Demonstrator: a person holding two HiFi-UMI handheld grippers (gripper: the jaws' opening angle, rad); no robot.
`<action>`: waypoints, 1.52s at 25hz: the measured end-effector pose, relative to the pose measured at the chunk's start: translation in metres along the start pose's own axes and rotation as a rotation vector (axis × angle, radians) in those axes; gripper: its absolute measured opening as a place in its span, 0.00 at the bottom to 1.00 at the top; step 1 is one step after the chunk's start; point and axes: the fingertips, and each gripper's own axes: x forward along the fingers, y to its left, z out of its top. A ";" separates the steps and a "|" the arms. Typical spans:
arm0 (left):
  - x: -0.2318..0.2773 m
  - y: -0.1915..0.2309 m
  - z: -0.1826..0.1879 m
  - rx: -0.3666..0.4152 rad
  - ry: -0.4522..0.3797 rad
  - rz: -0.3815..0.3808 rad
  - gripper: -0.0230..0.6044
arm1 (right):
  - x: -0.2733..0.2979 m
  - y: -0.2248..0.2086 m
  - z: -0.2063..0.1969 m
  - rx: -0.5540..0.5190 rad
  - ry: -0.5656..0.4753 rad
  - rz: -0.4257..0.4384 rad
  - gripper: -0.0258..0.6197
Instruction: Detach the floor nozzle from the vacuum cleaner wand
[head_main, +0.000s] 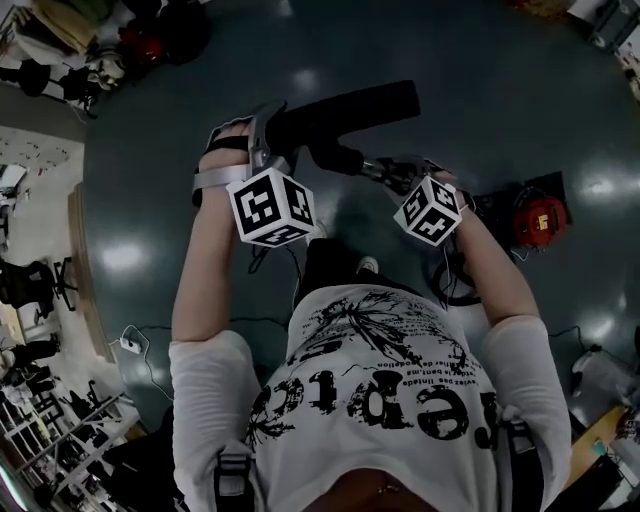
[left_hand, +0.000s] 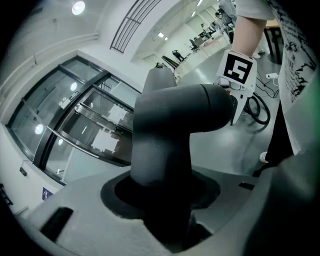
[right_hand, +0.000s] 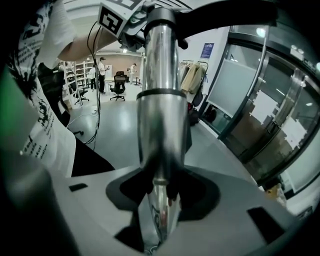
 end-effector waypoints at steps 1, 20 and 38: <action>0.001 -0.003 -0.002 -0.005 0.013 -0.009 0.36 | 0.001 0.001 -0.002 0.000 0.005 0.006 0.28; 0.019 -0.036 -0.075 -0.354 0.228 -0.259 0.35 | 0.033 0.012 -0.079 0.015 0.262 0.073 0.28; 0.034 -0.079 -0.137 -0.636 0.223 -0.324 0.35 | 0.081 0.015 -0.076 0.017 0.296 0.164 0.28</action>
